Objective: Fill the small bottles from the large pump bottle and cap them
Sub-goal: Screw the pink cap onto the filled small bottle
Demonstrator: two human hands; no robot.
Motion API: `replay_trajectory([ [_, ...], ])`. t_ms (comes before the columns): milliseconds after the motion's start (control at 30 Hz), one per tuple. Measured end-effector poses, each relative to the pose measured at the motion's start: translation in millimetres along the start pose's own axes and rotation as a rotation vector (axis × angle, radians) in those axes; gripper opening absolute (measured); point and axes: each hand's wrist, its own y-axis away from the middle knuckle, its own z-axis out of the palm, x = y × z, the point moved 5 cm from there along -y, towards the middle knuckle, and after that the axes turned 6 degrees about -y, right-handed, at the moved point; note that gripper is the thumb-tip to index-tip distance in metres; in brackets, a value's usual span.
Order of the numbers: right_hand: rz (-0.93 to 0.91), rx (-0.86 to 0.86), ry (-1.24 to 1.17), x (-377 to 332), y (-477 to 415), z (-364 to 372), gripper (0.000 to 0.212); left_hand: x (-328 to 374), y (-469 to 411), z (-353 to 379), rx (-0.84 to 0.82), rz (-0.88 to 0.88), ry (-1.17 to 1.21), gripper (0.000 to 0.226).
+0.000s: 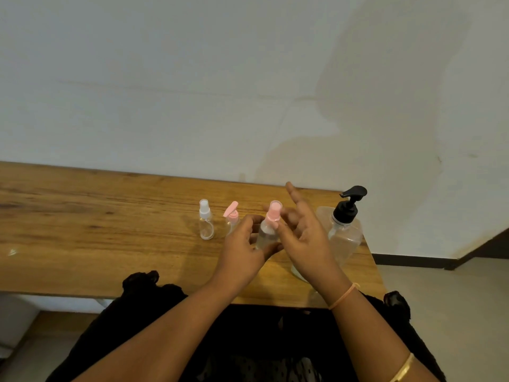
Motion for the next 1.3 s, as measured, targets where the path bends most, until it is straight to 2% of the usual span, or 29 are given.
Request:
replay_trajectory([
  [167,-0.034,0.103,0.046,-3.9,-3.4,-5.3,0.072,0.2,0.5,0.8,-0.017,0.009,-0.022,0.036],
  [267,0.031,0.032,0.013,-0.2,-1.6,-1.5,0.081,3.2,1.7,1.6,-0.022,0.006,-0.01,0.032],
  [367,0.084,-0.046,-0.111,1.1,-0.9,0.3,0.075,2.0,0.2,0.8,-0.012,-0.007,0.03,0.035],
  [433,0.06,-0.001,-0.134,-1.4,-1.9,-2.9,0.069,0.0,-0.5,0.4,-0.011,-0.019,0.039,0.038],
  [567,0.002,0.143,0.046,-3.2,-4.3,-6.9,0.063,0.5,1.6,3.1,-0.035,-0.022,0.028,0.035],
  [633,0.037,0.115,0.023,-1.5,-4.0,-5.8,0.067,2.0,2.8,4.2,-0.044,-0.02,0.043,0.032],
  [700,0.113,0.016,-0.098,1.3,-1.5,-3.4,0.071,3.7,2.4,2.9,-0.032,-0.022,0.069,0.031],
  [733,0.144,-0.036,-0.16,1.4,0.1,-1.6,0.066,3.9,1.8,2.1,-0.026,-0.021,0.071,0.032],
  [800,0.143,-0.097,-0.205,0.1,0.0,0.6,0.043,3.9,1.2,1.2,-0.024,-0.027,0.07,0.036],
  [867,0.104,-0.049,-0.18,-2.6,-2.5,-1.0,0.027,3.3,1.7,0.9,-0.018,-0.036,0.071,0.039],
  [967,0.056,0.103,-0.063,-2.7,-5.1,-6.8,0.021,1.5,1.9,1.1,-0.016,-0.037,0.041,0.04],
  [1067,0.036,0.153,-0.035,-0.2,-2.9,-6.2,0.021,1.2,1.6,2.2,-0.042,-0.034,0.019,0.035],
  [1133,0.068,0.11,-0.11,0.5,-2.4,-4.4,0.019,3.3,2.6,4.7,-0.068,-0.044,0.063,0.033],
  [1233,0.136,-0.042,-0.265,-2.0,-1.3,-1.3,0.021,6.3,2.7,6.2,-0.092,-0.063,0.164,0.038],
  [1300,0.128,-0.1,-0.283,-4.0,-1.5,-0.9,0.022,7.5,1.9,5.8,-0.111,-0.063,0.191,0.04],
])
